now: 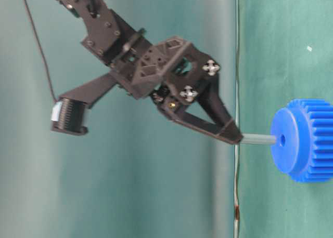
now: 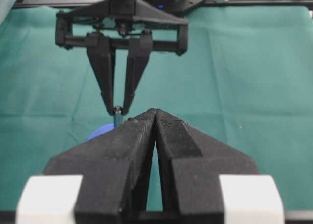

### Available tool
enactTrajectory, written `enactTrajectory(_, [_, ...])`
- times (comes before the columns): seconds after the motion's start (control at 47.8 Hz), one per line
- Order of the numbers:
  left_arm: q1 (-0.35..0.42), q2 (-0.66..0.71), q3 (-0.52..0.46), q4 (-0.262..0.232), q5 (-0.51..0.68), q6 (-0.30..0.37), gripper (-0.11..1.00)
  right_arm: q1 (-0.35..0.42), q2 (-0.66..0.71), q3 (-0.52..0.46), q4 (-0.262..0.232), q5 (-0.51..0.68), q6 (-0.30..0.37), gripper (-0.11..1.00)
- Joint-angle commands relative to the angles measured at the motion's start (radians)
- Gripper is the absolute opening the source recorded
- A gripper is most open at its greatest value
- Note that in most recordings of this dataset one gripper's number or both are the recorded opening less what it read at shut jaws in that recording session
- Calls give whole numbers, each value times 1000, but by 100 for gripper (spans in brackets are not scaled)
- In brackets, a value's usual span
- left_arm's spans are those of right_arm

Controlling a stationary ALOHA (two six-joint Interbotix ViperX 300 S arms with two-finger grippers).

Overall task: Insert the shaft into the center hole of the gear.
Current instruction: 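Carry the shaft left with the right gripper over the blue gear's hole, then lower the shaft into the blue gear's centre hole with the right gripper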

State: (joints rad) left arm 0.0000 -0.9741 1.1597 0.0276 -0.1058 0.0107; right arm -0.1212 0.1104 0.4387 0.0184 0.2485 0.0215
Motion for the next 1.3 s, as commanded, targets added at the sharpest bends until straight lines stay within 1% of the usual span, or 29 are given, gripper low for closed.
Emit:
enactTrajectory(0.0, [-3,3,-26,2,-3,0,0,2,-2,-14,2,-6,3,17])
enactTrajectory(0.397, [-3,3,-28,2,-5,3,0,3,14,-14,2,0,3,17])
enactTrajectory(0.921, [-3,3,-26,2,-3,5,0,-6,-32,-29,-3,5,2,17])
enactTrajectory(1.276, [-3,3,-28,2,-3,5,0,-15,-11,-31,-3,-5,0,17])
